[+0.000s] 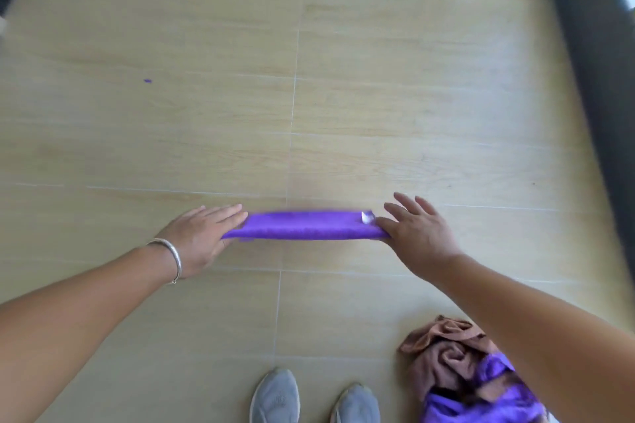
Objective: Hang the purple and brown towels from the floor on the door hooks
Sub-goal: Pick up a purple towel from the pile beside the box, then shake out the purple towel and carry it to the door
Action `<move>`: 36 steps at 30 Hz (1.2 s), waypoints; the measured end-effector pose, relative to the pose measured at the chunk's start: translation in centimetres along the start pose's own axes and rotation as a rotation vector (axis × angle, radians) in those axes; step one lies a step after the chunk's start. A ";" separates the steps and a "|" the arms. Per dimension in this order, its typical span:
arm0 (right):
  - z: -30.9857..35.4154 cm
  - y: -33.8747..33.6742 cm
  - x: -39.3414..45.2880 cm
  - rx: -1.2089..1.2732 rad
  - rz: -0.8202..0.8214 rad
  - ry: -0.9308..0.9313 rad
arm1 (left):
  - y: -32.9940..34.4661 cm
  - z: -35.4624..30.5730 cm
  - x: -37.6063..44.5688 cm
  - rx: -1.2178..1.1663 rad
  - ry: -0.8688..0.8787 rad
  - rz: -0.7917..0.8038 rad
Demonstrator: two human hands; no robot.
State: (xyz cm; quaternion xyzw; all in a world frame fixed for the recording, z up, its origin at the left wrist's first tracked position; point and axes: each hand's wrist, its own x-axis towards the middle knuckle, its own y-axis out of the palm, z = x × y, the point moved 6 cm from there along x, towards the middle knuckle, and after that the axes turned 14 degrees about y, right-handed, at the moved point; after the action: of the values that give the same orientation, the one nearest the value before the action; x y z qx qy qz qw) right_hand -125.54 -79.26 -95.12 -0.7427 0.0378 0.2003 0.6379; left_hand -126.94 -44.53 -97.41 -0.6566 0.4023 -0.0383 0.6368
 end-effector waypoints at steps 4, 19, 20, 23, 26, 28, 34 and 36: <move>-0.9 -11.1 -3.4 -0.017 0.034 0.016 | -10.2 -1.5 -5.2 0.022 -0.022 0.019; -6.4 -58.3 -16.3 -0.081 -0.064 -0.013 | -54.3 -7.2 -24.8 0.057 -0.052 -0.214; -6.8 -60.9 -16.8 -0.104 -0.084 -0.003 | -56.8 -7.4 -25.6 0.067 -0.047 -0.224; -7.9 -68.6 -18.4 -0.128 -0.177 0.029 | -63.9 -7.9 -28.0 0.086 -0.048 -0.265; -9.0 -75.3 -20.2 -0.125 -0.286 0.045 | -70.5 -9.0 -30.2 0.148 -0.059 -0.327; -9.7 -79.3 -21.6 -0.128 -0.359 0.054 | -74.9 -10.0 -32.3 0.194 -0.081 -0.386; -11.5 -89.7 -24.9 -0.152 -0.519 0.081 | -86.0 -13.3 -38.8 0.264 -0.158 -0.590; -11.8 -92.1 -25.7 -0.141 -0.575 0.080 | -88.4 -14.2 -40.6 0.312 -0.178 -0.641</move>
State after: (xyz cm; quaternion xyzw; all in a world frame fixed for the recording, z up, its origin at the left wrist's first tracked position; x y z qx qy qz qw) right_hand -117.43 -78.90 0.89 -0.7729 -0.1627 -0.0159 0.6132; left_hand -119.87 -44.47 0.62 -0.6449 0.1085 -0.2393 0.7177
